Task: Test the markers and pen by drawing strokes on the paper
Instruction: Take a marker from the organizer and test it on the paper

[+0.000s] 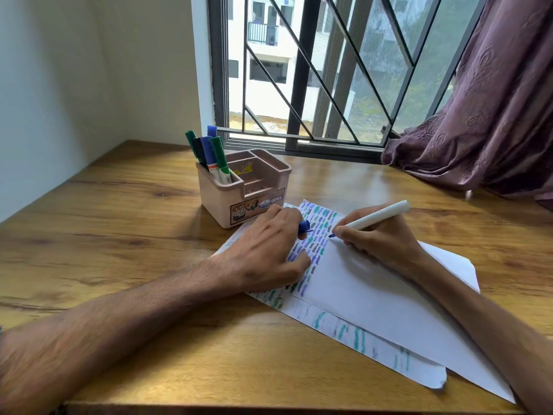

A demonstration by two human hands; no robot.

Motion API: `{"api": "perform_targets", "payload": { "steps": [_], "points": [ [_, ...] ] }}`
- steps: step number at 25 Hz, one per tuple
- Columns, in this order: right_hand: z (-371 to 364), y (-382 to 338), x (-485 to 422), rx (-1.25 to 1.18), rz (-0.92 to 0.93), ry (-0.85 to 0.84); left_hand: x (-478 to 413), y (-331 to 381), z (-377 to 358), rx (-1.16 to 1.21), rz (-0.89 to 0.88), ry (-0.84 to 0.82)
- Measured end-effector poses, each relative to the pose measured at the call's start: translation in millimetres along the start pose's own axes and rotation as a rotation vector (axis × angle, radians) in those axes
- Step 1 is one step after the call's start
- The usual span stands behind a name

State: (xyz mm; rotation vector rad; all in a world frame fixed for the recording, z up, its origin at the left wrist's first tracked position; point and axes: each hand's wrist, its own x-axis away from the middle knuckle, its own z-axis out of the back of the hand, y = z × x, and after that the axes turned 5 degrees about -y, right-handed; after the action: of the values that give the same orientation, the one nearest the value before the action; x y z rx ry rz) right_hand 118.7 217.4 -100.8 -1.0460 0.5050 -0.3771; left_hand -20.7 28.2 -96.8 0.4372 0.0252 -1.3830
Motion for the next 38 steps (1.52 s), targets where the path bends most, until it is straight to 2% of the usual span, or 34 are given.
{"api": "perform_targets", "payload": {
  "steps": [11, 38],
  "points": [
    [3.5, 6.6, -3.5, 0.133, 0.111, -0.040, -1.4, -1.3, -1.8, -0.015, 0.003, -0.015],
    [0.6, 4.9, -4.1, 0.137, 0.103, 0.017, -2.1, -2.7, -4.0, -0.023, -0.017, -0.008]
  ]
}}
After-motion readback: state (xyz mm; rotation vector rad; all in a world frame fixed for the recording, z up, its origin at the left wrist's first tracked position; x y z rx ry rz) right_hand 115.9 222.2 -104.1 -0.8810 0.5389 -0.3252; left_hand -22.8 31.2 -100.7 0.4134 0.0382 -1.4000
